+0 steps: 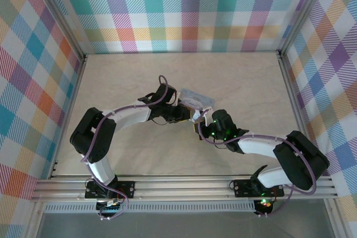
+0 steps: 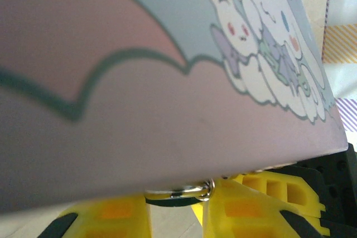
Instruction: Unlock a padlock with a key
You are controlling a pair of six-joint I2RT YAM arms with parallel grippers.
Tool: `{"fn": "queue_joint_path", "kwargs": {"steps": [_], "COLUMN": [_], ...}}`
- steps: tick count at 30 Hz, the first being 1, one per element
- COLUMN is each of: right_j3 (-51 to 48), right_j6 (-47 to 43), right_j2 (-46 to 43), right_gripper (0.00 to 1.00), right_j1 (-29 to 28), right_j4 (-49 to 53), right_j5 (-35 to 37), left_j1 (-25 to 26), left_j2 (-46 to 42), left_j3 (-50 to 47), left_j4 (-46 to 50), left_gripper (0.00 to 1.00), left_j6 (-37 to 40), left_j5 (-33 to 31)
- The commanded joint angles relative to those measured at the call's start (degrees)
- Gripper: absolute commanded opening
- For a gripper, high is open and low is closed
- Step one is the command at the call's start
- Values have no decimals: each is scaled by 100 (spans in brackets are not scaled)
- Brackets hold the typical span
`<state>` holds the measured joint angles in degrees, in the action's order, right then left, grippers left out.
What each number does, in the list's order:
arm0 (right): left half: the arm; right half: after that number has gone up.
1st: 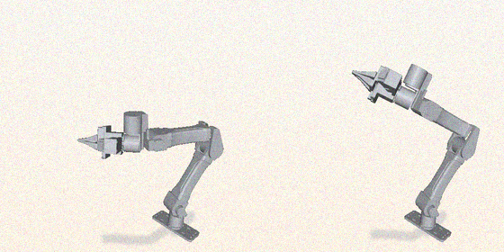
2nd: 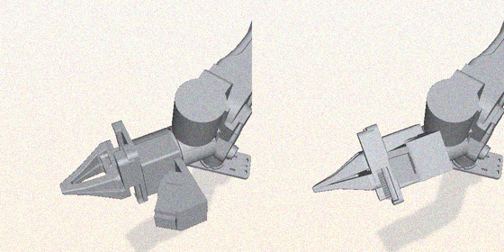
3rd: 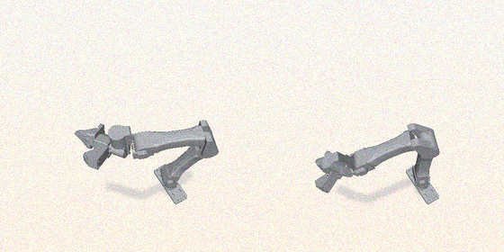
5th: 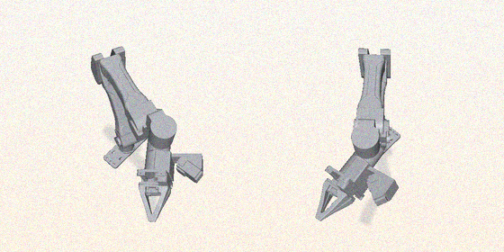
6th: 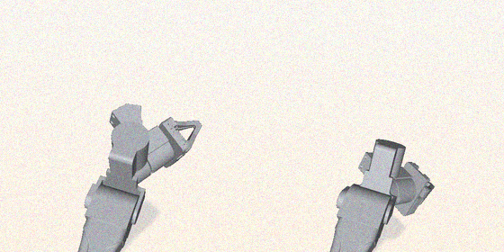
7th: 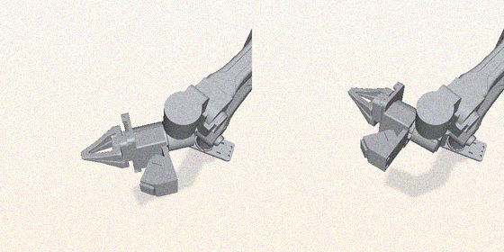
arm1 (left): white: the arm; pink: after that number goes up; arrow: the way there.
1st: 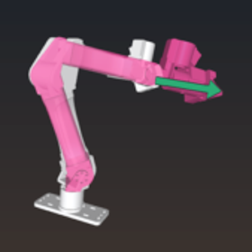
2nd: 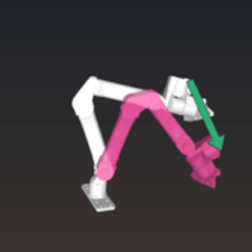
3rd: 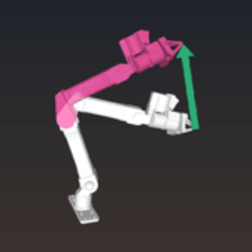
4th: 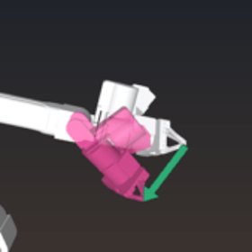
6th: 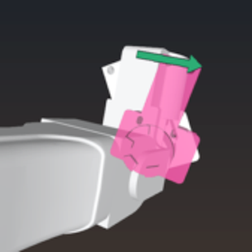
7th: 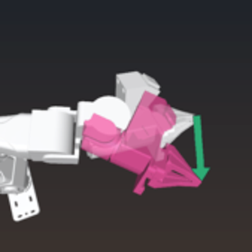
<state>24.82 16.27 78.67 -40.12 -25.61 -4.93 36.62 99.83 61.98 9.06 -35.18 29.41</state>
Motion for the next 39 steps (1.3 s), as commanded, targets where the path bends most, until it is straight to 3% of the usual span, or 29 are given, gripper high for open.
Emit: {"fn": "queue_joint_path", "kwargs": {"steps": [1,39], "right_j3": [7,-73], "right_j6": [69,239], "right_j2": [72,176], "right_gripper": [0,0], "right_j1": [-22,14], "right_j4": [-262,-787], "right_j5": [27,108], "left_j1": [47,64], "left_j2": [-113,-174], "left_j3": [100,43], "left_j4": [-28,-70], "left_gripper": [20,20], "left_j6": [-53,-138], "left_j5": [57,61]}}
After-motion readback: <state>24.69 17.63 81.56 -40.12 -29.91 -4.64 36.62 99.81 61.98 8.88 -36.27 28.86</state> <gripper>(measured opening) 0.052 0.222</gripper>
